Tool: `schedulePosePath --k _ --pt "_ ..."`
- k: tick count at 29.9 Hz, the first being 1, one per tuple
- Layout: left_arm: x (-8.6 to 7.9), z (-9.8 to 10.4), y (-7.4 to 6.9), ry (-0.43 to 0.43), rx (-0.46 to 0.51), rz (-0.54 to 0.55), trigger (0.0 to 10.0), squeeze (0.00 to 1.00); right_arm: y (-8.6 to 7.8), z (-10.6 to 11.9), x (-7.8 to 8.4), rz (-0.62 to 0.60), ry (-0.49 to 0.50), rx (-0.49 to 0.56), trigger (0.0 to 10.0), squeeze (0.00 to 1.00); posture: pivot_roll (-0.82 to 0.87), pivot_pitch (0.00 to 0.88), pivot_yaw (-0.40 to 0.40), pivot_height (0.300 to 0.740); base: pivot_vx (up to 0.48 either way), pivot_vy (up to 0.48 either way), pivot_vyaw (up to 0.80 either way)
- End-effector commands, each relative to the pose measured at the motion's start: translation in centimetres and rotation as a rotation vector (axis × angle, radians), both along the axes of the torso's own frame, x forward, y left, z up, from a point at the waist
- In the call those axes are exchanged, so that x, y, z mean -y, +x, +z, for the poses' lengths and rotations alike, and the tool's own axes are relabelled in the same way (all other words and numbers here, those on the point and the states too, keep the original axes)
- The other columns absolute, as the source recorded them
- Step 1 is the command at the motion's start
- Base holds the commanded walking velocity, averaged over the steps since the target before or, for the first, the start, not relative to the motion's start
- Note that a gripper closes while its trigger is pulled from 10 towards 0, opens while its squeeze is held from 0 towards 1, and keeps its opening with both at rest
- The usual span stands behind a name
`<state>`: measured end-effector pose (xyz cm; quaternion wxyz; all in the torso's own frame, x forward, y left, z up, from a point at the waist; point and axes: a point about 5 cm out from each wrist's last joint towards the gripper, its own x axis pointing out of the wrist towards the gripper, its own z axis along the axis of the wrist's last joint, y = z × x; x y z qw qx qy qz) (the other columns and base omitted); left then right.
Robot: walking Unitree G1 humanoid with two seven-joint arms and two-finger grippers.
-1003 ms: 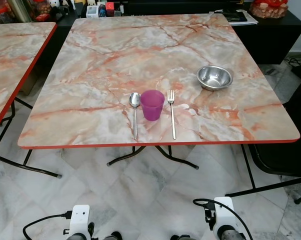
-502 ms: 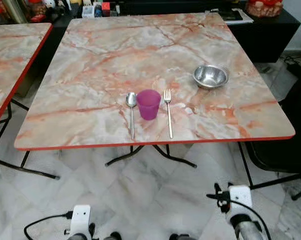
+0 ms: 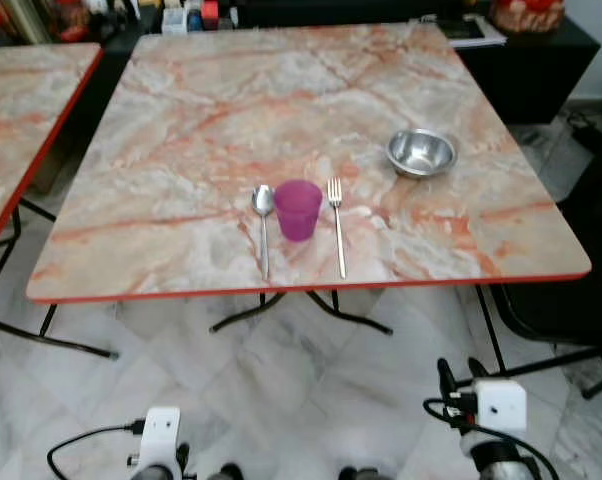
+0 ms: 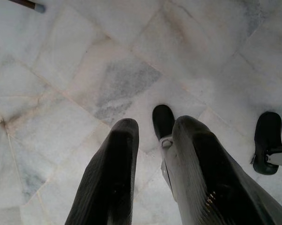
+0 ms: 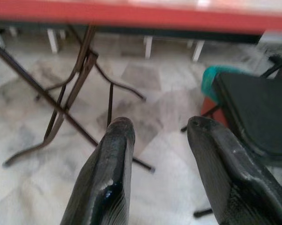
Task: Setting the table
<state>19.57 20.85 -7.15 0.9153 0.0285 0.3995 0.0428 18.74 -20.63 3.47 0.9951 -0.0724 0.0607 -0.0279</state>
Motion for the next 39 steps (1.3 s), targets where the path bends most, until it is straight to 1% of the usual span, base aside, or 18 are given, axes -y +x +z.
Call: schedulePosePath --k 1,2,3,4,5,8,9,10,13,15,16,17,21,24,25,29,35,39 --pt "0.0 -0.5 -0.9 -0.004 -0.036 -0.002 10.0 0.00 -0.1 1.4 0.3 -0.033 0.000 0.038 10.0 0.00 -0.14 0.155 0.018 0.740 0.000 0.000 0.00" --pt "0.0 -0.5 -0.9 -0.004 -0.036 -0.002 10.0 0.00 -0.1 1.4 0.3 -0.033 0.000 0.038 10.0 0.00 -0.14 0.155 0.018 0.740 0.000 0.000 0.00" --pt "0.0 -0.5 -0.8 -0.008 -0.036 -0.005 10.0 0.00 0.4 3.4 0.4 -0.047 -0.011 0.098 10.0 0.00 -0.15 0.156 0.019 0.740 0.000 0.000 0.00" --pt "0.0 -0.5 -0.8 -0.008 -0.036 -0.005 10.0 0.00 0.4 3.4 0.4 -0.047 -0.011 0.098 10.0 0.00 -0.15 0.156 0.019 0.740 0.000 0.000 0.00" --pt "0.0 -0.5 -0.8 -0.011 -0.036 -0.005 10.0 0.00 1.1 4.9 0.6 -0.060 -0.016 0.141 10.0 0.00 -0.15 0.156 0.019 0.740 0.000 0.000 0.00" --pt "0.2 -0.5 -0.7 -0.016 -0.033 -0.006 10.0 0.00 1.9 5.9 0.8 -0.071 -0.014 0.175 10.0 0.00 -0.15 0.161 0.022 0.740 0.000 0.000 0.00" --pt "0.3 -0.5 -0.7 -0.019 -0.034 -0.006 10.0 0.00 3.0 7.0 1.1 -0.082 -0.021 0.212 10.0 0.00 -0.15 0.167 0.022 0.740 0.000 0.000 0.00" --pt "0.3 -0.5 -0.7 -0.019 -0.034 -0.006 10.0 0.00 3.0 7.0 1.1 -0.082 -0.021 0.212 10.0 0.00 -0.15 0.167 0.022 0.740 0.000 0.000 0.00" --pt "0.1 -0.6 -0.9 -0.006 -0.056 -0.007 10.0 0.00 6.6 11.6 2.1 -0.108 -0.024 0.352 10.0 0.00 -0.15 0.178 0.022 0.740 0.000 0.000 0.00" --pt "-0.3 -0.6 -1.1 0.023 -0.066 -0.009 10.0 0.00 7.8 13.3 2.4 -0.110 -0.028 0.398 10.0 0.00 -0.15 0.180 0.021 0.740 0.000 0.000 0.00" --pt "-1.0 -0.6 -1.3 0.045 -0.068 0.017 10.0 0.00 8.4 14.1 2.4 -0.104 -0.023 0.419 10.0 0.00 -0.14 0.182 0.019 0.740 0.000 0.000 0.00" --pt "-1.0 -0.6 -1.3 0.045 -0.068 0.017 10.0 0.00 8.4 14.1 2.4 -0.104 -0.023 0.419 10.0 0.00 -0.14 0.182 0.019 0.740 0.000 0.000 0.00" --pt "-2.9 -0.4 -1.9 0.071 -0.064 0.102 10.0 0.00 9.3 15.3 2.3 -0.098 -0.026 0.426 10.0 0.00 -0.12 0.188 0.019 0.740 0.000 0.000 0.00" --pt "-3.3 -0.4 -2.0 0.073 -0.064 0.116 10.0 0.00 9.6 15.5 2.3 -0.100 -0.021 0.417 10.0 0.00 -0.12 0.188 0.019 0.740 0.000 0.000 0.00" --pt "-4.8 -0.4 -3.1 0.124 -0.077 0.113 10.0 0.00 10.0 16.1 2.4 -0.104 -0.010 0.436 10.0 0.00 -0.12 0.180 0.022 0.740 0.000 0.000 0.00" --pt "-6.5 -0.3 -4.5 0.161 -0.092 0.116 10.0 0.00 10.4 17.1 2.8 -0.116 -0.009 0.464 10.0 0.00 -0.11 0.174 0.026 0.740 0.000 0.000 0.00" --pt "-7.1 -0.5 -5.9 0.169 -0.105 0.120 10.0 0.00 11.4 19.1 3.7 -0.131 -0.021 0.507 10.0 0.00 -0.10 0.167 0.030 0.740 0.000 0.000 0.00" --pt "-6.6 -0.9 -6.7 0.156 -0.109 0.115 10.0 0.00 12.4 20.1 4.5 -0.150 -0.038 0.525 10.0 0.00 -0.10 0.158 0.028 0.740 0.000 0.000 0.00"
